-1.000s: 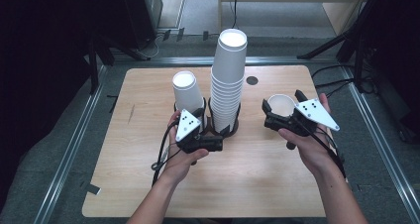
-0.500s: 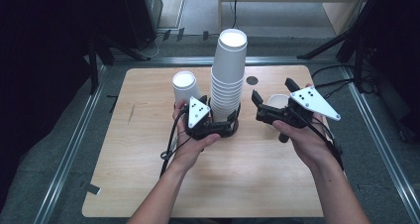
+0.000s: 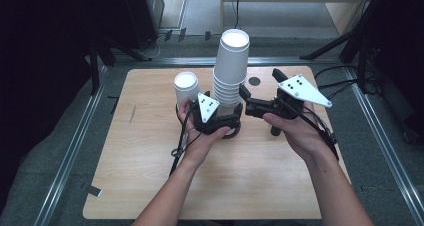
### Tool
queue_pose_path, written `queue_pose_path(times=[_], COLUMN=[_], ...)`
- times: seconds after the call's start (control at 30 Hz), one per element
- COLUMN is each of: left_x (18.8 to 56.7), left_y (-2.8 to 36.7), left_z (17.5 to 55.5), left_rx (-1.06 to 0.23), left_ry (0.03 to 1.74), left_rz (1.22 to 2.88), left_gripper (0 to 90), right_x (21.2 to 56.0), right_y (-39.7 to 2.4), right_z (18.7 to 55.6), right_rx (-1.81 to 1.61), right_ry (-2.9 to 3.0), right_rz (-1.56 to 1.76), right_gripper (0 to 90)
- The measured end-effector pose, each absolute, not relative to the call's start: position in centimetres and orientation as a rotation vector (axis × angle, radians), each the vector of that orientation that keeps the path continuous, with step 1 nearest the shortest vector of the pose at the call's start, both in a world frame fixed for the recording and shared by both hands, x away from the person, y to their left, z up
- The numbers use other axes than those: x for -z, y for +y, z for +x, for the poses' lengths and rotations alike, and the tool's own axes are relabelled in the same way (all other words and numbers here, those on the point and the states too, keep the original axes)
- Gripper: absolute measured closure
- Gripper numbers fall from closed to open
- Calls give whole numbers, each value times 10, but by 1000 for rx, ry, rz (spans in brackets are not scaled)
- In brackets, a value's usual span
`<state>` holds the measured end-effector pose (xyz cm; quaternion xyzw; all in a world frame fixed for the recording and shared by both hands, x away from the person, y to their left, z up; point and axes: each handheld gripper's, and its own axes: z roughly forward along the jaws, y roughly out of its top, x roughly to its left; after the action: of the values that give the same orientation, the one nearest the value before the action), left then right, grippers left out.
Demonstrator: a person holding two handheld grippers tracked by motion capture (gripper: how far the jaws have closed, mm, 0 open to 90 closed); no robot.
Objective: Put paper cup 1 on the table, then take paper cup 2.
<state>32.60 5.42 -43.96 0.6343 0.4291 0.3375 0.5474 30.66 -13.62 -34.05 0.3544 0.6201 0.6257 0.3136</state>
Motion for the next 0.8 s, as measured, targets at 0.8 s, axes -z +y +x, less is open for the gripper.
queue_pose_path(times=[0.8], left_x=[444], left_y=[43], left_z=[332], left_rx=[-824], left_ry=[1031], left_rz=[1436], left_gripper=[0], right_x=[335], right_y=[-112], right_z=[337], right_rx=[-1653], right_ry=[1668], right_rz=[915], right_gripper=[10])
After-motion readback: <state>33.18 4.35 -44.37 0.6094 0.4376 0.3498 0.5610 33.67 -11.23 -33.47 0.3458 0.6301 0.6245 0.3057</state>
